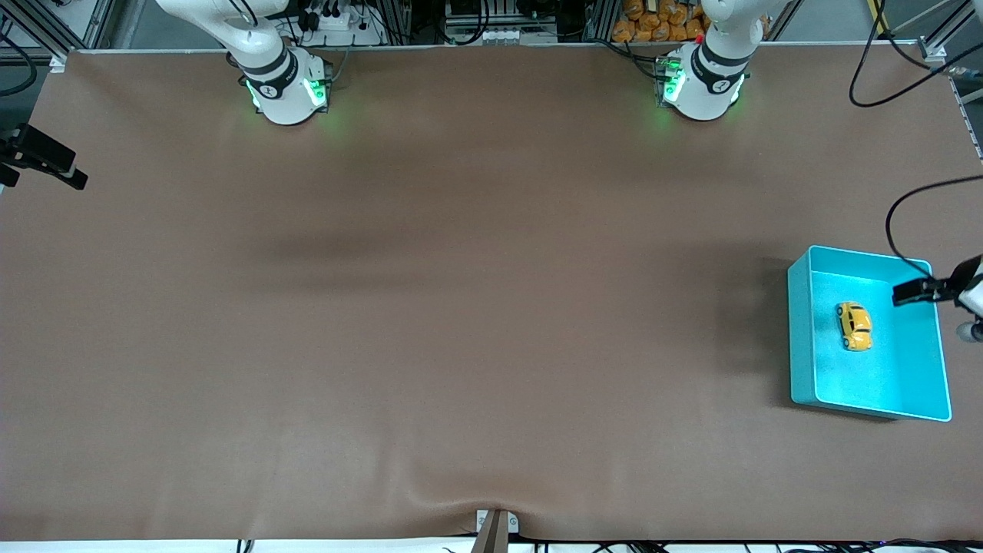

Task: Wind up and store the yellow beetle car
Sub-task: 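Open the left gripper and raise it away from the bin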

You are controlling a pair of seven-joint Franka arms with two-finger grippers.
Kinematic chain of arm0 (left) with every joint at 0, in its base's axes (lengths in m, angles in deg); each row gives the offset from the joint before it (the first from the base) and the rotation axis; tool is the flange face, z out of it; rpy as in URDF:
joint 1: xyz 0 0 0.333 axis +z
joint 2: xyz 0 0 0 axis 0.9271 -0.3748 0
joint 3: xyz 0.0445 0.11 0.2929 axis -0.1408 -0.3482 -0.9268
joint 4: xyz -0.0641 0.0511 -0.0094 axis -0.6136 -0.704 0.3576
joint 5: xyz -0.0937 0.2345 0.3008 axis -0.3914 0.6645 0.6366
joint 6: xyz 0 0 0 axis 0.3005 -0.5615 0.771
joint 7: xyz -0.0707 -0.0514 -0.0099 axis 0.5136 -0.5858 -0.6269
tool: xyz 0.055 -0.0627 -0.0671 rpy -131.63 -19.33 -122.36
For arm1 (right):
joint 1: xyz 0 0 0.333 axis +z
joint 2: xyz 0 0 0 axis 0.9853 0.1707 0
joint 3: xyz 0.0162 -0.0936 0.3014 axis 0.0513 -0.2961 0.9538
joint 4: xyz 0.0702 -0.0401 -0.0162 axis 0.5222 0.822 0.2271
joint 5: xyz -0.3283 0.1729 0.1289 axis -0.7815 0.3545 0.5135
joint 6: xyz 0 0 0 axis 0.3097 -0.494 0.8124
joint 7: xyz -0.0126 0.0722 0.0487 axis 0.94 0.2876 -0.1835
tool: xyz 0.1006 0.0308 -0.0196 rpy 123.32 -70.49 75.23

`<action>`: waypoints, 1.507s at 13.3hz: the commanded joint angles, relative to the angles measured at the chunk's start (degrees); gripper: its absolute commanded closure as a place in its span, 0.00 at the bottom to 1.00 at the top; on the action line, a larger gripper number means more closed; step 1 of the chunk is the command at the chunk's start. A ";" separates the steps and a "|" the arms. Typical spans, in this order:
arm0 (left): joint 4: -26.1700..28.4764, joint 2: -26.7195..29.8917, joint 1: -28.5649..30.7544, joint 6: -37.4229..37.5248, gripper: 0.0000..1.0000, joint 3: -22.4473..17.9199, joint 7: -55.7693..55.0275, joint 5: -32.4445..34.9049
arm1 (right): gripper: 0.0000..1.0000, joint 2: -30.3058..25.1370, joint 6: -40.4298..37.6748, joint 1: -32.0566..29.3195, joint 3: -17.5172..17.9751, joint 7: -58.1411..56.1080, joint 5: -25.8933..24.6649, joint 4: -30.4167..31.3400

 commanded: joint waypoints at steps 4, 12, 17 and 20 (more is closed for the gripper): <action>1.46 11.74 -13.36 12.56 0.00 -1.01 -11.01 -3.53 | 0.00 0.15 -1.11 -0.24 0.48 0.64 1.16 -1.41; -6.08 17.99 -22.70 25.91 0.00 -7.78 -14.54 -9.51 | 0.00 0.24 -1.19 0.12 0.48 0.56 1.17 -1.41; -9.87 18.60 -23.75 31.38 0.00 -8.83 -16.21 -11.71 | 0.00 0.24 -1.20 0.12 0.48 -0.24 0.90 -1.41; -10.41 18.61 -24.72 31.91 0.00 -9.27 -15.34 -11.44 | 0.00 0.24 -1.20 0.03 0.40 -0.15 0.72 -1.41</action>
